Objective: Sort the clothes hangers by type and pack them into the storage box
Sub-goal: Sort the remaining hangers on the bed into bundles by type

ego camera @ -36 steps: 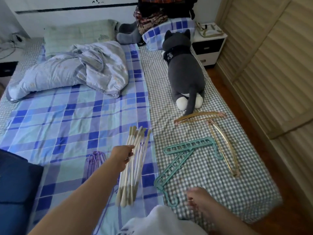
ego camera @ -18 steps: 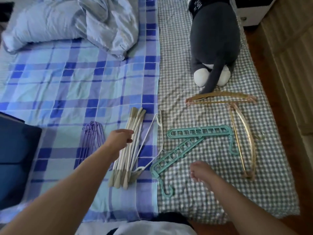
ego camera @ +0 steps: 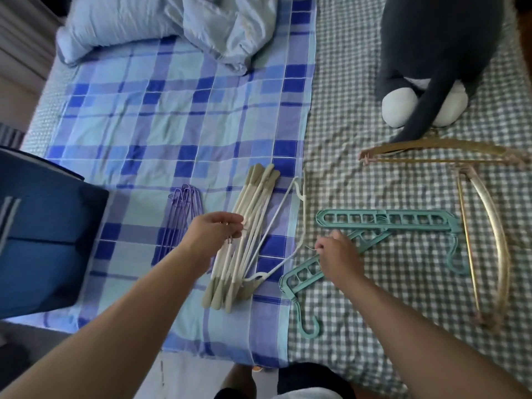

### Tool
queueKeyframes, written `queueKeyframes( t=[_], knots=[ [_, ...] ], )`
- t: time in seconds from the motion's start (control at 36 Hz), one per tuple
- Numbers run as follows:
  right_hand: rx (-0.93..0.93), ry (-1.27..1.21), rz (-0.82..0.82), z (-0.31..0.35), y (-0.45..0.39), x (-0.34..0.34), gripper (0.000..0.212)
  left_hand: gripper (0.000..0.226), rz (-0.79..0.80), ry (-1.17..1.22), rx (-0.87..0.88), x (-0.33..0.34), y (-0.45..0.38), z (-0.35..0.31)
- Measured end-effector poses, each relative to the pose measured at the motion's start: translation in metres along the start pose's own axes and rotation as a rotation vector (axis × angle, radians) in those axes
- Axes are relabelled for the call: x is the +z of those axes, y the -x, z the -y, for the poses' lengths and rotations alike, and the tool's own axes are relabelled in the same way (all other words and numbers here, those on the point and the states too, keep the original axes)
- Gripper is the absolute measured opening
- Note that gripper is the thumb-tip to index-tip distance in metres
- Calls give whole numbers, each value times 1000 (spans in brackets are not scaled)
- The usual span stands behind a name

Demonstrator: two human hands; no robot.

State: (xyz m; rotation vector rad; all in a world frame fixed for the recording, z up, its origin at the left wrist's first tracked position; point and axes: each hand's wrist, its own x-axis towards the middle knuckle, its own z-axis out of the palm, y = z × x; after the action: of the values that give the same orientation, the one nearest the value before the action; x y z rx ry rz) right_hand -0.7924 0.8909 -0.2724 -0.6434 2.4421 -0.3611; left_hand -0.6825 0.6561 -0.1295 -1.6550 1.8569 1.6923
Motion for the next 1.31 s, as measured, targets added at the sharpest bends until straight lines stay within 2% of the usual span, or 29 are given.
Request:
queueKeyframes(
  t=[0.11, 0.25, 0.33, 0.42, 0.47, 0.53, 0.56, 0.61, 0.67, 0.72, 0.81, 0.89, 1.0, 1.08, 1.17, 1.25, 1.31],
  knots=[
    [63, -294, 104, 29, 6, -32, 20, 14, -28, 24, -16, -5, 15, -2],
    [-44, -451, 131, 94, 13, -53, 19, 19, 0, 56, -24, 17, 30, -4],
    [-46, -391, 180, 122, 5, -58, 15, 29, 19, -9, 8, 38, 35, -3],
    [-2, -549, 308, 120, -3, -51, 9, 37, 72, -150, 41, 56, 37, 5],
    [75, -709, 408, 103, -6, -45, 19, 30, 103, -201, 35, 67, 36, 10],
    [104, -784, 510, 77, -11, -33, 18, 35, 121, -238, 29, 82, 28, 17],
    [108, -769, 537, 65, -10, -32, 16, 43, 139, -251, 33, 91, 24, 22],
    [105, -748, 515, 39, -7, -27, 30, 51, 174, -263, 15, 109, 19, 29],
    [159, -677, 406, 15, 1, -27, 37, 48, 232, -280, 17, 126, 16, 37],
    [149, -484, 256, -12, 7, -28, 42, 50, 283, -333, 34, 135, 17, 41],
    [-49, -30, 275, -48, 15, -28, 75, 57, 329, -329, 12, 138, 15, 46],
    [-233, 207, 255, -68, 17, -33, 92, 58, 309, -351, 38, 129, 14, 60],
    [-322, 358, 223, -78, 20, -34, 92, 55, 182, -467, 143, 107, 22, 90],
    [-326, 406, 229, -81, 35, -38, 94, 54, 188, -613, 140, 97, 32, 116],
    [-263, 412, 307, -100, 55, -40, 88, 47, 287, -751, 93, 103, 41, 138],
    [-150, 387, 331, -119, 65, -45, 85, 61, 377, -719, -11, 122, 46, 157],
    [-140, 383, 381, -124, 68, -51, 81, 76, 365, -644, -51, 138, 46, 166]
  ],
)
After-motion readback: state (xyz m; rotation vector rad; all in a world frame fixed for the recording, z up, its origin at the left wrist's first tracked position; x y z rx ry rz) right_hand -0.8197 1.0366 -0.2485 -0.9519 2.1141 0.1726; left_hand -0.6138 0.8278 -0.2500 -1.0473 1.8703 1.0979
